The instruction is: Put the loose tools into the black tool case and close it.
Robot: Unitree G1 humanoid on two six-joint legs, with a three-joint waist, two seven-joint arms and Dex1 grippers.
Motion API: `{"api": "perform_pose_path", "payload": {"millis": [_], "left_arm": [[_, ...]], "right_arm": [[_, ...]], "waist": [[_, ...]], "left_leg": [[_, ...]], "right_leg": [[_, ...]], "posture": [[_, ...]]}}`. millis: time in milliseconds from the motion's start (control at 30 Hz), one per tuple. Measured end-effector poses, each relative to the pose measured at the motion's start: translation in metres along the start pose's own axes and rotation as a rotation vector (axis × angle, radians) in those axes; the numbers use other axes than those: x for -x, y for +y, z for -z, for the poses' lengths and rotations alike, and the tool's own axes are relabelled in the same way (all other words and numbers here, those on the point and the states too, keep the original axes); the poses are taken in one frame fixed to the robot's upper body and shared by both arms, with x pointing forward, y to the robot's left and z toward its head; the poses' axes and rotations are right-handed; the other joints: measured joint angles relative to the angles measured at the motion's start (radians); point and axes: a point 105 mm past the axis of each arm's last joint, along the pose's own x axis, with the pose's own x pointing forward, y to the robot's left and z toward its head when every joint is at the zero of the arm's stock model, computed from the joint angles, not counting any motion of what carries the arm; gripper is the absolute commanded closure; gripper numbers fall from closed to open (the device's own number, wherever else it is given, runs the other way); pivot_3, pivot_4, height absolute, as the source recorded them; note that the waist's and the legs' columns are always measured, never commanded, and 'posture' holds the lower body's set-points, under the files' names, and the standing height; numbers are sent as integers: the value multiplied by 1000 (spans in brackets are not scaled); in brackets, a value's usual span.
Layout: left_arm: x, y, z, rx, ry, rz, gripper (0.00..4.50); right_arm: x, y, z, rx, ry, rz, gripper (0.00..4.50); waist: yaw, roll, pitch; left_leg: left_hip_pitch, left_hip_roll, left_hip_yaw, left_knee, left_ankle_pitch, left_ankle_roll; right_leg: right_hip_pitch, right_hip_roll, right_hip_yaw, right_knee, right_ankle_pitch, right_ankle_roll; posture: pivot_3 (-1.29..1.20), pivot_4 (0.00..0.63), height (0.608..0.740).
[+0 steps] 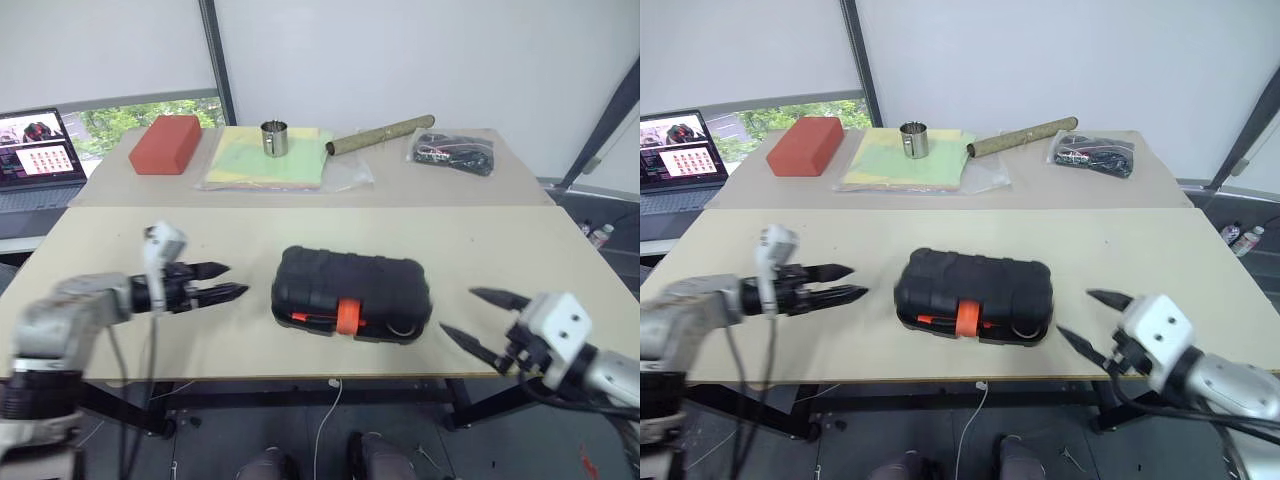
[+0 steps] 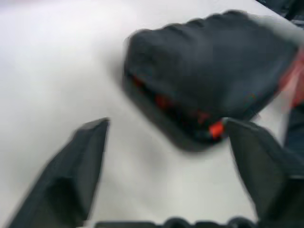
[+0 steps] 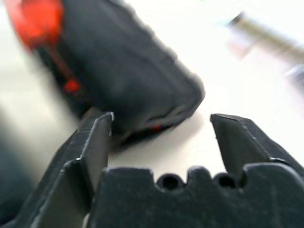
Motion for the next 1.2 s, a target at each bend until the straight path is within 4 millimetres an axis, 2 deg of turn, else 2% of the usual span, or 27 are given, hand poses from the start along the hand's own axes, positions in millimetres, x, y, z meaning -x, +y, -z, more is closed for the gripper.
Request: {"api": "perform_pose_path", "payload": {"millis": [67,133,167,267,333,367,400,500,633,767,833,1000,1133,1200], "left_arm": [[-6,17,-2,-57,25,-36,0],[-22,31,-6,-120,40,-51,522],[-33,35,-9,-150,36,-53,769],[-86,38,-23,-306,39,-26,1731],[-115,36,-25,-393,52,-7,2584],[-125,36,-26,-423,56,-4,2880],[-134,34,-28,-454,59,-5,3292],[-162,33,-33,-553,89,-48,4420],[-171,35,-32,-644,135,-81,4420],[-180,19,-23,-676,179,46,4420],[-178,11,-19,-677,206,147,4420],[-162,-7,-7,-630,263,395,4420],[-159,-12,1,-572,253,452,4420],[-155,-9,-3,-542,218,436,4420]], "right_arm": [[1,22,9,-41,52,-125,1382],[-2,32,14,-38,82,-185,1888],[-5,33,15,-31,88,-192,2346],[-23,33,13,26,78,-218,3197],[-36,29,14,61,84,-214,4004],[-41,26,16,77,91,-209,4301],[-45,24,17,90,99,-203,4498],[-58,14,18,120,108,-188,4500],[-65,6,20,152,127,-174,4500],[-74,-2,21,156,136,-158,4500],[-75,-6,25,152,149,-142,4500],[-71,-34,41,151,209,-30,4500],[-65,-51,43,157,214,45,4500],[-60,-54,38,145,190,59,4500]], "waist": [[15,-1,0],[25,-4,0],[31,-5,0],[39,-6,0],[36,-6,0],[32,-6,0],[28,-6,0],[20,-7,1],[14,-8,1],[8,-8,1],[7,-8,1],[4,-8,1],[4,-8,1],[2,-8,1]], "left_leg": [[2,-1,-3,1,-5,-2],[-1,-1,-5,2,-7,3],[-1,-1,-5,4,-7,4],[-6,-3,-8,10,-9,9],[-10,-3,-9,14,-8,9],[-14,-3,-9,18,-4,17],[-19,-3,-9,18,-5,18],[-25,-6,-9,20,-4,18],[-26,-6,-9,18,-4,18],[-27,-6,-9,19,-5,20],[-26,-6,-9,20,-5,20],[-26,-6,-9,22,-6,21],[-26,-6,-10,23,-6,21],[-26,-5,-10,23,-6,21]], "right_leg": [[4,1,-1,-2,-4,-6],[5,0,-1,-3,-4,-6],[6,-1,-1,-4,-3,-5],[6,-3,0,-5,0,0],[5,-3,1,-4,1,2],[2,-2,0,-3,3,4],[-1,-2,0,-4,3,5],[-6,1,-1,-4,7,1],[-5,3,-3,-3,7,2],[-5,0,-3,-9,0,13],[-5,-1,-3,-8,1,13],[-5,-5,-3,-4,1,14],[-6,-4,-3,-2,1,14],[-6,-4,-3,-2,1,13]], "posture": [[0,150,740],[0,150,740],[0,150,740],[0,150,740],[0,150,740],[0,150,740],[0,150,740],[0,150,740],[0,150,740],[0,150,740],[0,150,740],[0,150,740],[0,150,740],[0,150,740]]}}
